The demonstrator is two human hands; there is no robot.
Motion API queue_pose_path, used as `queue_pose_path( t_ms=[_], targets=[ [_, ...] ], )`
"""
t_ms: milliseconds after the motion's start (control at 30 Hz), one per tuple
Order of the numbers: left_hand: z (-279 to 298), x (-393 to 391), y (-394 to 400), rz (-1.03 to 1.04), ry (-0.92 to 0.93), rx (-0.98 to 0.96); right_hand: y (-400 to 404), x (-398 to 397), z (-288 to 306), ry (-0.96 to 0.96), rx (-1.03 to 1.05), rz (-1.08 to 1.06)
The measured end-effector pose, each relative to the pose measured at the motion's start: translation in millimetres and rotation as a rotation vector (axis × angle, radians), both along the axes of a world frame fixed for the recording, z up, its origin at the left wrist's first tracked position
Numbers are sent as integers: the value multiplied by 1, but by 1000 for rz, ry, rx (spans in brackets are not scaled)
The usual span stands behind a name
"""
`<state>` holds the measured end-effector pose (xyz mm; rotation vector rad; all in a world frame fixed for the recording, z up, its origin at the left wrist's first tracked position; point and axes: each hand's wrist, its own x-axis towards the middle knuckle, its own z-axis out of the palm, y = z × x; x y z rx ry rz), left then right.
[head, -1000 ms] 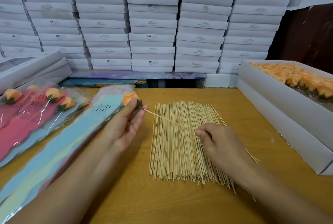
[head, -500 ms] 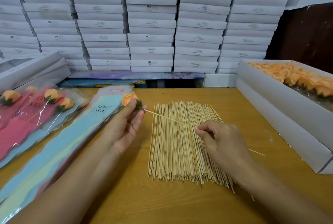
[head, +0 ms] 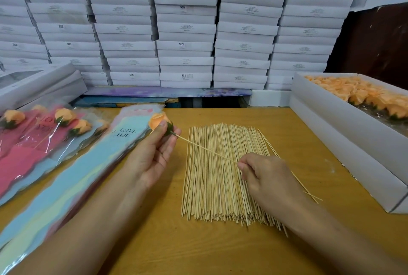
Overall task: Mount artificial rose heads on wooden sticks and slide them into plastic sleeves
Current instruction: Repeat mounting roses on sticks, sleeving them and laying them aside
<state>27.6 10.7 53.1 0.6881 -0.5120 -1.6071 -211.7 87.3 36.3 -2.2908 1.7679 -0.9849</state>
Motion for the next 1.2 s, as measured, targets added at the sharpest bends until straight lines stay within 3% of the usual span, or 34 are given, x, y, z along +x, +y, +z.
queue_pose_path(
  t_ms=[367, 900, 1200],
  targets=[
    [2, 0, 1, 5, -9, 16, 3, 1, 7, 48, 64, 7],
    [2, -12, 9, -196, -280, 86, 13, 6, 25, -763, 1197, 561],
    [-1, -16, 9, -164, -299, 106, 16, 22, 9, -899, 1254, 590]
  ],
)
